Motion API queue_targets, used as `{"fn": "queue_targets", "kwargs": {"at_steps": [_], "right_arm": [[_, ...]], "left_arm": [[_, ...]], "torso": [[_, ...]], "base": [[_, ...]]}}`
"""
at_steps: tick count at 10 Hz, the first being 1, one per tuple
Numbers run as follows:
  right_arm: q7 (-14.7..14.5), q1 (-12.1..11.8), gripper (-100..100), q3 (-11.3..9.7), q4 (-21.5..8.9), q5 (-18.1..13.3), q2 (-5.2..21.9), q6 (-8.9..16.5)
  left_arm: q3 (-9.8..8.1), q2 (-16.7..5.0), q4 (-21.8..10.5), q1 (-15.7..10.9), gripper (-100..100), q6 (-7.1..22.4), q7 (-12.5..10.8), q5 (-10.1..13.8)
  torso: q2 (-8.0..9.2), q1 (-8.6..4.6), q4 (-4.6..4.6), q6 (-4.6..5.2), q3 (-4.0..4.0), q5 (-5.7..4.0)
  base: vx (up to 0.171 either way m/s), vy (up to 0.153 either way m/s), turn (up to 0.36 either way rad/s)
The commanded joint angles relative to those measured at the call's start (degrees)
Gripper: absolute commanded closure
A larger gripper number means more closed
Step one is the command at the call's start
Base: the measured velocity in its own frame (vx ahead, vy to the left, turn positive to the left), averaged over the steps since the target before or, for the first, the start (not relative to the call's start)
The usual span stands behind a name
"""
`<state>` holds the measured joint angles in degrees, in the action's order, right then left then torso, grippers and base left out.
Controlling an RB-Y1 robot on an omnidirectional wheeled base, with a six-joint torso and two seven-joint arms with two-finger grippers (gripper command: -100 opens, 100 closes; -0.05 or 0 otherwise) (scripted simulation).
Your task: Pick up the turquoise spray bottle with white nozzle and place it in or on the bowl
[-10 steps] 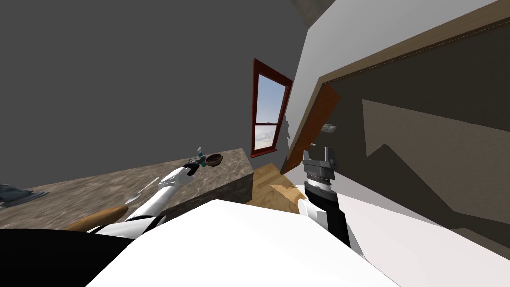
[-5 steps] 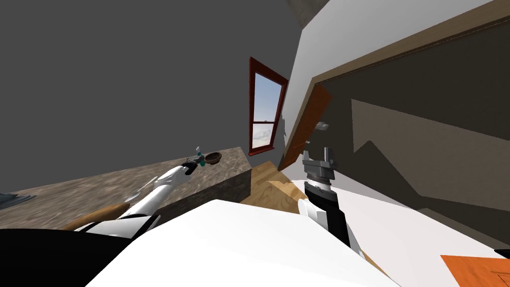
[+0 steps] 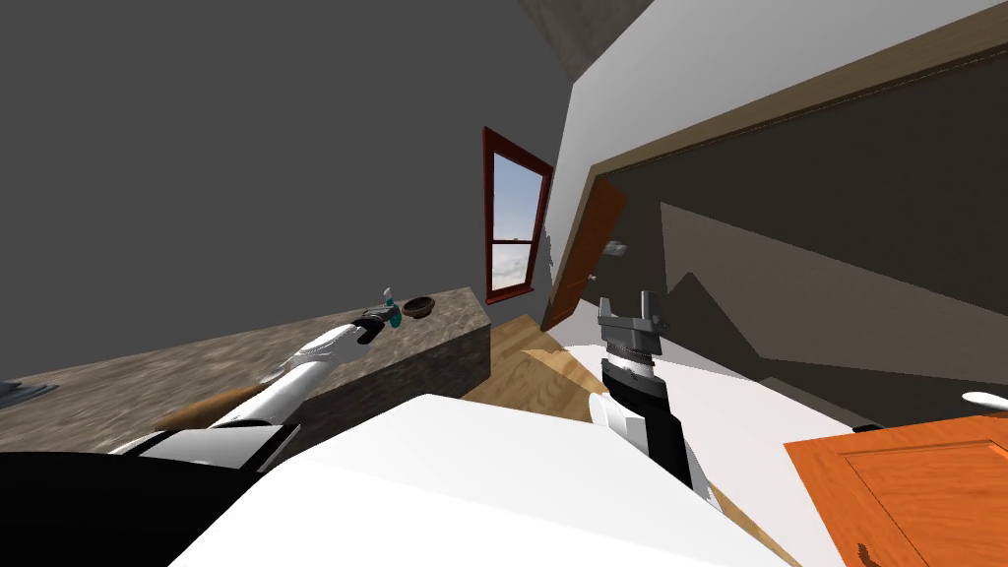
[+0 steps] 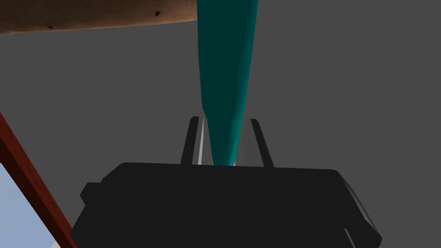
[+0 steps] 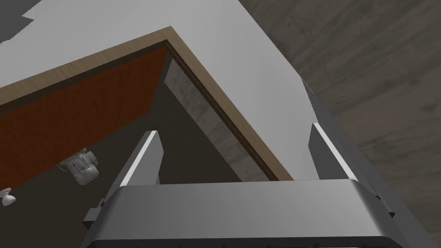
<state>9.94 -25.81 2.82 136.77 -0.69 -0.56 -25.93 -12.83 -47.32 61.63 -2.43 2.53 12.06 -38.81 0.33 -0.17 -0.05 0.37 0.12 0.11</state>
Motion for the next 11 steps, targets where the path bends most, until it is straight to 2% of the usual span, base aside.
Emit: {"fn": "queue_targets", "kwargs": {"at_steps": [1, 5, 7, 11], "right_arm": [[0.0, 0.0, 0, 0.0, 0.0, 0.0, 0.0, 0.0], [0.0, 0.0, 0, 0.0, 0.0, 0.0, 0.0, 0.0], [0.0, 0.0, 0, 0.0, 0.0, 0.0, 0.0, 0.0], [0.0, 0.0, 0, 0.0, 0.0, 0.0, 0.0, 0.0]], "left_arm": [[0.87, -1.6, -0.9, -0.1, 100, -0.3, -0.5, 0.2], [3.65, -6.7, -3.2, 0.4, 100, -0.3, -2.0, 1.7], [4.53, -8.4, -4.3, 0.5, 100, 0.1, -2.6, 3.1], [6.09, -10.8, -6.5, -0.3, 100, 2.5, -3.6, 7.9]], "torso": [[0.00, 0.00, 0.00, 0.00, 0.00, 0.00], [0.02, -0.08, -0.01, 0.02, 0.00, -0.04], [-0.16, 0.06, -0.03, 0.01, -0.09, -0.03], [-0.83, 0.15, -0.15, 0.04, -0.46, -0.01]], "base": [[-0.110, -0.056, -0.109], [-0.136, -0.074, -0.141], [-0.071, -0.048, -0.126], [0.053, -0.040, -0.065]]}}
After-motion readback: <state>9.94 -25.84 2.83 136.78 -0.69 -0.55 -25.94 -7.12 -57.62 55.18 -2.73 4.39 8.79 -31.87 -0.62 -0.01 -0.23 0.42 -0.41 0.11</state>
